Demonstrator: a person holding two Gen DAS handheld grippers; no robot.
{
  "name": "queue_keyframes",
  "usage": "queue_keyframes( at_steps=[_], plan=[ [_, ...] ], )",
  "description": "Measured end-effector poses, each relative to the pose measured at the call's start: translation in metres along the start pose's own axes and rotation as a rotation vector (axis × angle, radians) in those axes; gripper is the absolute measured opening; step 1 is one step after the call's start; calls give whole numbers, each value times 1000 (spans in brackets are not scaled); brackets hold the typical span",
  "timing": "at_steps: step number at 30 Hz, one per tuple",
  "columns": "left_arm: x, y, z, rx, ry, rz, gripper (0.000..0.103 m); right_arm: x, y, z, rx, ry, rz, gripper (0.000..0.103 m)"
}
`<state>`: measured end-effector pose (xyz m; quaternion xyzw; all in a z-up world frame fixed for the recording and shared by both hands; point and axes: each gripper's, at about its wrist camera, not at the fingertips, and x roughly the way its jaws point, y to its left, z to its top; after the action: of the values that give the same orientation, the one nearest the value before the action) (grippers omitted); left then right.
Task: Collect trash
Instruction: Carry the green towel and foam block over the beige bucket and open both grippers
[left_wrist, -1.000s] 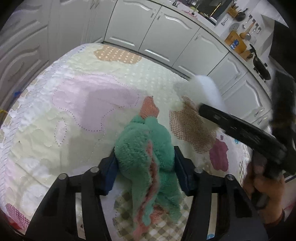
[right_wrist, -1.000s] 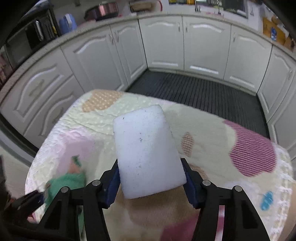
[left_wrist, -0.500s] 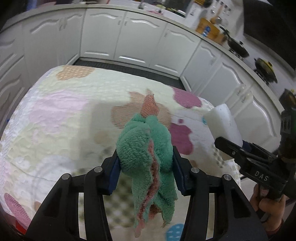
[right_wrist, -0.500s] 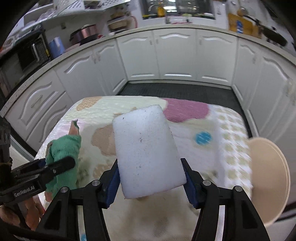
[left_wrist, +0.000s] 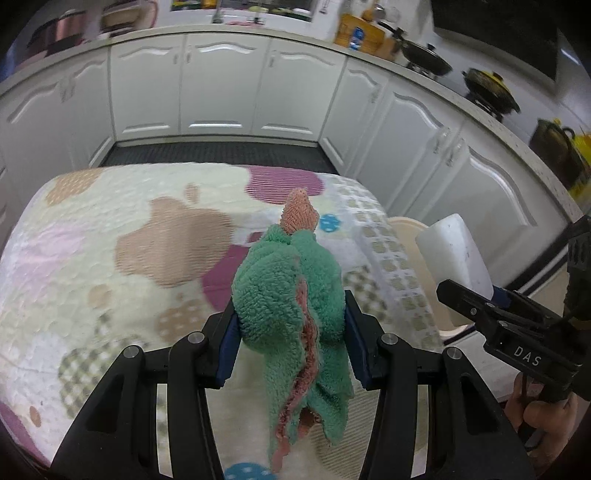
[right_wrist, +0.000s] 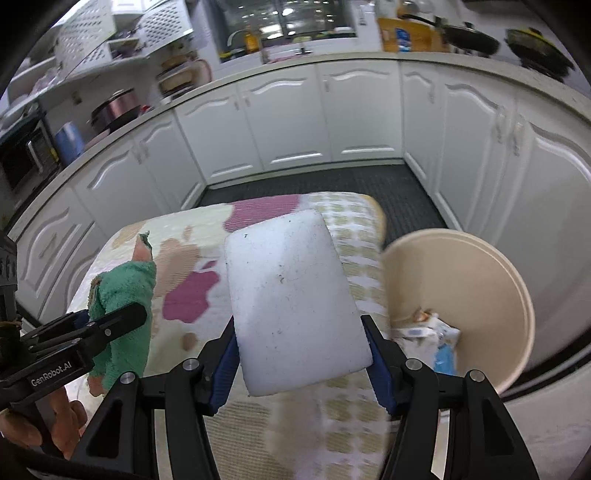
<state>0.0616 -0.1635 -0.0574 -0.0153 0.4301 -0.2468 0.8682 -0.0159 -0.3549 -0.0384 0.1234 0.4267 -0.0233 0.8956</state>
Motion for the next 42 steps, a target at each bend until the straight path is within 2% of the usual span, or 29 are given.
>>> queue_keyframes(
  at_steps=[15, 27, 42],
  plan=[
    [31, -78, 20, 142, 13, -50, 48, -22, -75, -12, 151, -18, -89, 59],
    [65, -130, 32, 224, 43, -91, 48, -15, -116, -20, 224, 8, -136, 60],
    [104, -161, 39, 279, 76, -83, 48, -5, -148, -23, 285, 33, -162, 60]
  ],
)
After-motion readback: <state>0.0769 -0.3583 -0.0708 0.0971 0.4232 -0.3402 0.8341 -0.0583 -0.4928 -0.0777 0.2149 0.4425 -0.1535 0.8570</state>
